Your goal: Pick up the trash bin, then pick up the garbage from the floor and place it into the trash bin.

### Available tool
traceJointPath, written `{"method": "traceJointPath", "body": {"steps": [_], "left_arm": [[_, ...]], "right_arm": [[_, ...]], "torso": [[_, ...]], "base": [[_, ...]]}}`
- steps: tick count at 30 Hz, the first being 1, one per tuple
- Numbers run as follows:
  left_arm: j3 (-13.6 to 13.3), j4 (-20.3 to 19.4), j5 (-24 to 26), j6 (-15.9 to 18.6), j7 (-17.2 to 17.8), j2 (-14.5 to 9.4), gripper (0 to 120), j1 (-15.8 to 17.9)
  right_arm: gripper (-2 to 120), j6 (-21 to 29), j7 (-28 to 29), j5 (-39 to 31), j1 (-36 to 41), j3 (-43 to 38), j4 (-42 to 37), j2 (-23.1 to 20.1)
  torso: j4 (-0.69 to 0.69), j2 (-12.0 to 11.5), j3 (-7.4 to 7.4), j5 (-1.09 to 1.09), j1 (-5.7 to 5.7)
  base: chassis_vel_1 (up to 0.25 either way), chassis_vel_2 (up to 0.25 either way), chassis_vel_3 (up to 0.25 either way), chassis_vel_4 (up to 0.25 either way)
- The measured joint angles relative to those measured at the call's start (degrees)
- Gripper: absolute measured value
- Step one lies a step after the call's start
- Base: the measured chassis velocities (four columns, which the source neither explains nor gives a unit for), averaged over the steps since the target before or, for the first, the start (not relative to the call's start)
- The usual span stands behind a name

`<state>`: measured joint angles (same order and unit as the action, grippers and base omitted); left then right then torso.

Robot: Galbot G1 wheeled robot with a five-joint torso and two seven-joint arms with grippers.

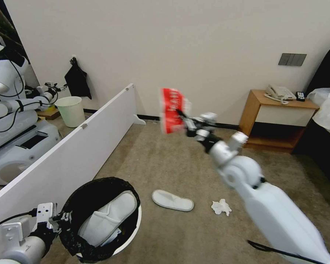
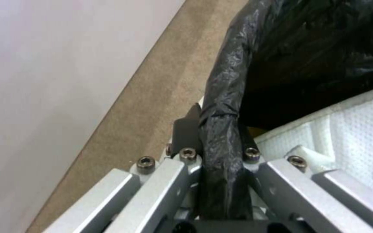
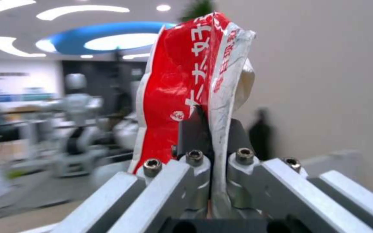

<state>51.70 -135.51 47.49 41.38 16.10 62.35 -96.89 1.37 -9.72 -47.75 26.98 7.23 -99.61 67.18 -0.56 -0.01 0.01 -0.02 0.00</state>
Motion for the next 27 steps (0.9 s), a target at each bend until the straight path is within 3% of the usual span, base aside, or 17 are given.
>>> {"method": "traceJointPath", "body": {"steps": [1,3,10,18,27], "left_arm": [[0.07,0.00,-0.01,0.00,-0.01,0.01,3,-0.19],[0.14,-0.05,0.01,0.01,-0.06,0.07,3,-0.30],[0.41,-0.50,0.07,0.01,-0.17,0.30,3,-1.00],[0.83,-0.78,0.40,0.02,-0.17,0.20,3,-1.12],[0.83,-0.83,0.44,0.09,-0.14,0.26,3,-1.09]], "right_arm": [[0,-0.33,-0.37,0.00,-1.68,2.89,1.09,2.01],[0,-0.46,-0.75,-0.01,-2.71,4.97,1.56,3.37],[0,-0.65,-1.26,-0.52,-5.18,12.16,1.22,6.17],[0,-0.84,-1.61,-0.65,-5.10,16.51,0.15,5.69],[0,-0.97,-1.68,0.30,-0.23,19.45,-2.14,1.43]], "torso": [[-0.09,0.00,0.00,-0.02,0.00],[-0.03,0.00,0.00,0.00,0.00],[-0.07,0.00,0.00,0.00,0.00],[-0.07,0.00,-0.01,0.01,0.00],[-0.08,0.00,-0.01,0.02,0.00]], "base": [[0.000,0.000,0.000,0.000],[0.000,0.000,0.000,0.000],[0.000,0.000,0.000,0.000],[0.000,0.000,0.000,0.000],[0.000,0.000,0.000,0.000]]}}
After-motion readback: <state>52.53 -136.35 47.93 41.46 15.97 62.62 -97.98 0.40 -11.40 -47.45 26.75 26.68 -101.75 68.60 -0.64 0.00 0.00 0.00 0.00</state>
